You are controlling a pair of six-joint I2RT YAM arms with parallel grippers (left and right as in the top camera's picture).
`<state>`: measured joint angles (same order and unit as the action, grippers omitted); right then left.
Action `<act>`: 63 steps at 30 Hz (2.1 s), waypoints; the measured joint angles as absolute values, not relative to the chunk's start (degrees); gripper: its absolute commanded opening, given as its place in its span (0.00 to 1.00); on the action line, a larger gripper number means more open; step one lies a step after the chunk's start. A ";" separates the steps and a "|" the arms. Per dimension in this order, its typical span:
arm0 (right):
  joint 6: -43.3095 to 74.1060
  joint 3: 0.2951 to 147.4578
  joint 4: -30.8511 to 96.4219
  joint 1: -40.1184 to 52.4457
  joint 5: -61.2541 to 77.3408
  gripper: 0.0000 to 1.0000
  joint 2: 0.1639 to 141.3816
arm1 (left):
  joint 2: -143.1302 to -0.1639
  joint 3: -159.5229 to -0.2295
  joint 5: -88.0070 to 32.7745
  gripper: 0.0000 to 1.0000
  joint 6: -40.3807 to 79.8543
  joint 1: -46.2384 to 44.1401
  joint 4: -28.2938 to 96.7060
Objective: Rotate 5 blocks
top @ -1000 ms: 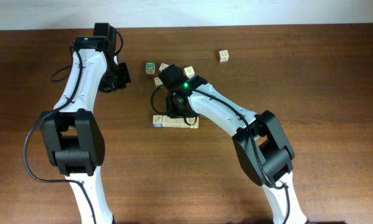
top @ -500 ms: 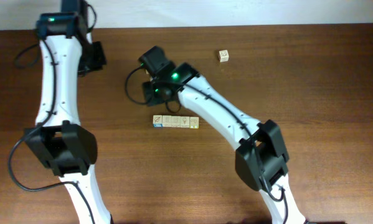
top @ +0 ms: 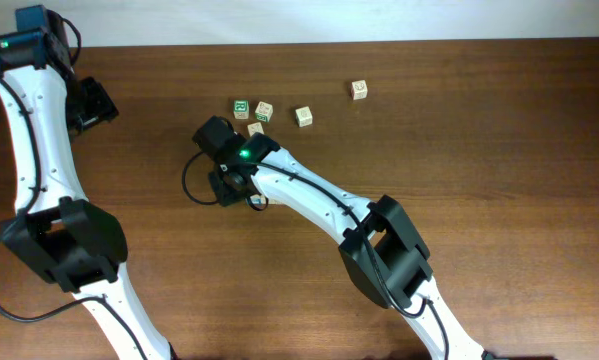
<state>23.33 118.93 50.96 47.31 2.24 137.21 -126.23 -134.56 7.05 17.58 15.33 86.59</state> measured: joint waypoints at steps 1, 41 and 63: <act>23.31 118.93 50.98 47.31 2.13 0.46 137.27 | -126.23 -134.58 7.05 0.71 17.58 15.33 86.59; 13.43 177.42 96.95 19.38 22.98 0.46 121.80 | -122.48 -134.58 5.78 0.69 16.21 -9.30 92.33; 10.00 101.71 75.33 12.34 19.42 0.39 101.58 | -122.45 -134.58 2.09 0.93 15.81 -9.63 91.90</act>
<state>10.00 101.71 75.33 12.34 19.42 101.58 -122.45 -134.58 2.09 15.81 -9.63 91.90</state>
